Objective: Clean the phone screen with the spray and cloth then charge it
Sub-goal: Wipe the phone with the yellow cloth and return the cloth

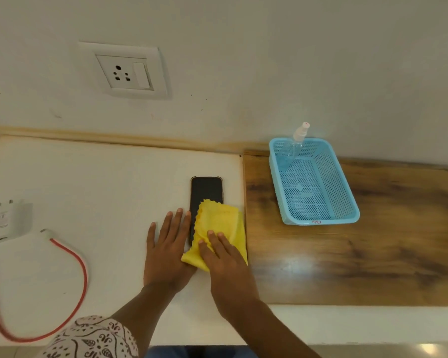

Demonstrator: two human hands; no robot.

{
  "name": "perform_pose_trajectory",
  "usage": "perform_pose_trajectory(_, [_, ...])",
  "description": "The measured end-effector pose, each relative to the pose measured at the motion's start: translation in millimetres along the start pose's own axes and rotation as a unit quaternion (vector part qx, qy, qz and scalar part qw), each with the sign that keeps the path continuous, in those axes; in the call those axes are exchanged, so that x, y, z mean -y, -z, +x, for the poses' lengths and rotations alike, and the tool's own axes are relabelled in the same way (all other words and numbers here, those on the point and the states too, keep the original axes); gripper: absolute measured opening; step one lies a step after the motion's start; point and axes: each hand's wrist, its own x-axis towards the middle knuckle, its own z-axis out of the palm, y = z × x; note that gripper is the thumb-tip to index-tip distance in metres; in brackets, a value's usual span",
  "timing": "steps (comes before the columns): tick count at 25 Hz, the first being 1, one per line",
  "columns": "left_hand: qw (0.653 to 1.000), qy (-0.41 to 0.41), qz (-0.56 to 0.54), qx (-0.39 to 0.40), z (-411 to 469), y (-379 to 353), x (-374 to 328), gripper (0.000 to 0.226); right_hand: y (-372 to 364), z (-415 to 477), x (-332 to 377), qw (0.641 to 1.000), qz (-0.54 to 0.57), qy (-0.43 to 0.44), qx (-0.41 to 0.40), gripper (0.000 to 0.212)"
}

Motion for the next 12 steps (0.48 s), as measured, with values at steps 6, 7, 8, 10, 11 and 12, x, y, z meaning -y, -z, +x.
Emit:
perform_pose_trajectory(6, [1.000,-0.004,0.015,0.006,0.5,-1.0,1.0,0.084,14.7,-3.3,1.4,0.992,0.112,0.004,0.056,0.053])
perform_pose_trajectory(7, [1.000,0.002,0.006,0.000,0.9,-1.2,0.3,0.086,23.7,1.6,-4.4,0.988,0.148,-0.021,0.049,0.050])
perform_pose_trajectory(8, [1.000,0.011,-0.007,-0.006,1.3,-1.1,-0.7,0.087,29.6,7.8,-7.3,0.985,0.166,-0.045,0.030,0.048])
perform_pose_trajectory(10, [0.999,0.022,-0.026,-0.009,1.2,-0.3,-2.5,0.087,31.6,19.5,1.0,0.989,0.133,-0.056,0.014,0.051])
perform_pose_trajectory(11, [0.999,0.019,-0.024,-0.010,0.5,-0.9,-2.5,0.086,27.1,21.6,9.1,0.994,0.093,-0.045,0.036,0.055])
perform_pose_trajectory(12, [1.000,0.013,-0.014,-0.009,0.1,-1.2,-2.1,0.084,22.0,20.9,16.5,0.996,0.059,-0.031,0.065,0.059])
